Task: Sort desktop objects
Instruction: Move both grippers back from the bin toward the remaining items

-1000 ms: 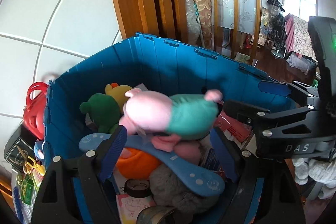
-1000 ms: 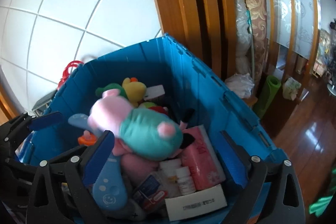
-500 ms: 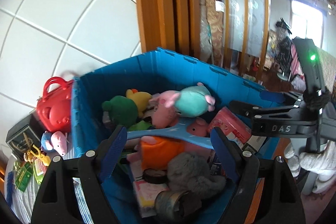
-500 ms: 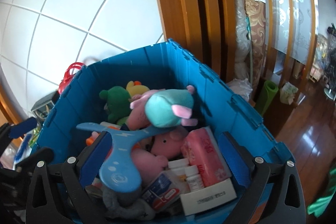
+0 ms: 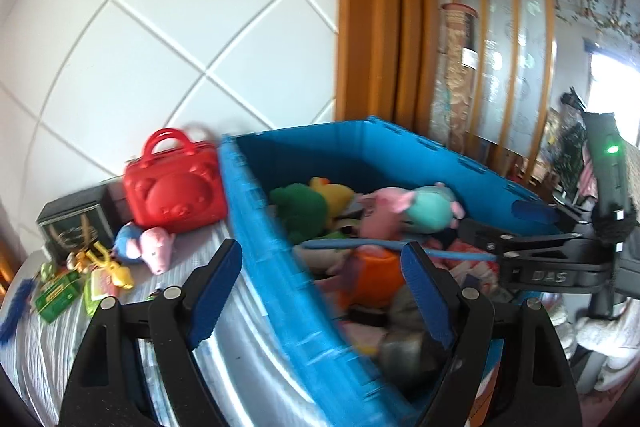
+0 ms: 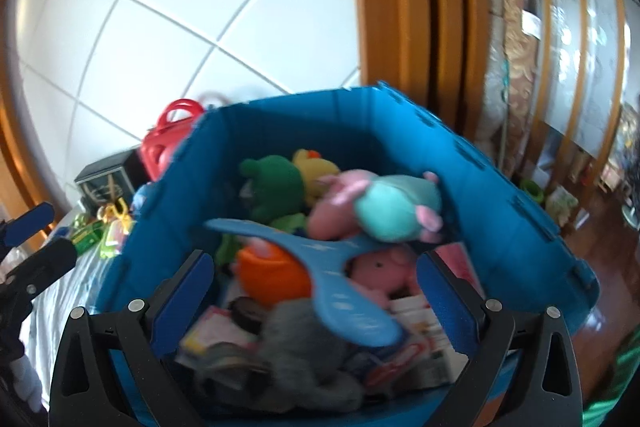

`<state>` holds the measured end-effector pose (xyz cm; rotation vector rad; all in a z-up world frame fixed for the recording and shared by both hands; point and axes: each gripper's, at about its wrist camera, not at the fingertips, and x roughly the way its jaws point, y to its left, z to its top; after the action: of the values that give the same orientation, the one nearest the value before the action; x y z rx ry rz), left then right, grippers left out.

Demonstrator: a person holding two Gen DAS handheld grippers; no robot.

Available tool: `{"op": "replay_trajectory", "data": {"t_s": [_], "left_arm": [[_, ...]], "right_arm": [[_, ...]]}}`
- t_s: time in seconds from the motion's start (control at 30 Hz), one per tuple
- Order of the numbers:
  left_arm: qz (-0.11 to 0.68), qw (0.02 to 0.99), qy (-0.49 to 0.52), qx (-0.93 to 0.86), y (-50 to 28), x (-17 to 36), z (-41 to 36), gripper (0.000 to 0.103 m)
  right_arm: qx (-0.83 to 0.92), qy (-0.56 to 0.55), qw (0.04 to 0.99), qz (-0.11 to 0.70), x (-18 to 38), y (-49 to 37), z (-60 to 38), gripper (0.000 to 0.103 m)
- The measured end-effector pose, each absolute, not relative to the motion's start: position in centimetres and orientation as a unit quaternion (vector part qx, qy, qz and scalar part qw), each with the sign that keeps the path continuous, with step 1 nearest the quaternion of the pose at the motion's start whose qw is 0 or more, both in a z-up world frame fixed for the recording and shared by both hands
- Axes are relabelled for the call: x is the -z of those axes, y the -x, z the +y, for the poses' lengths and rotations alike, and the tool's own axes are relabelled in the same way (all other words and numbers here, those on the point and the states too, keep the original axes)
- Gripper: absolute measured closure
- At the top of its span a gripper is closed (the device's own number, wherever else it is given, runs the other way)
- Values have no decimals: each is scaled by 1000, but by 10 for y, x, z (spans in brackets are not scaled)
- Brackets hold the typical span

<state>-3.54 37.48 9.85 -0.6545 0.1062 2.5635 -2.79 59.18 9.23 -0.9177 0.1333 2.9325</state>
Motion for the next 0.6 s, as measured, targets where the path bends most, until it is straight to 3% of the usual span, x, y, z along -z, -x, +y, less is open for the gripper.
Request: {"op": "replay_trajectory", "data": {"t_s": [0.33,0.6], "left_arm": [[2,170,266,-949,65,-74,241,21],[-8,81,302,-950,96,-39,125,21]], "right_arm": [[-970,239,-39,11,-119,26,457,0],[-962,261,-81,7,-98,66,359,0]]}}
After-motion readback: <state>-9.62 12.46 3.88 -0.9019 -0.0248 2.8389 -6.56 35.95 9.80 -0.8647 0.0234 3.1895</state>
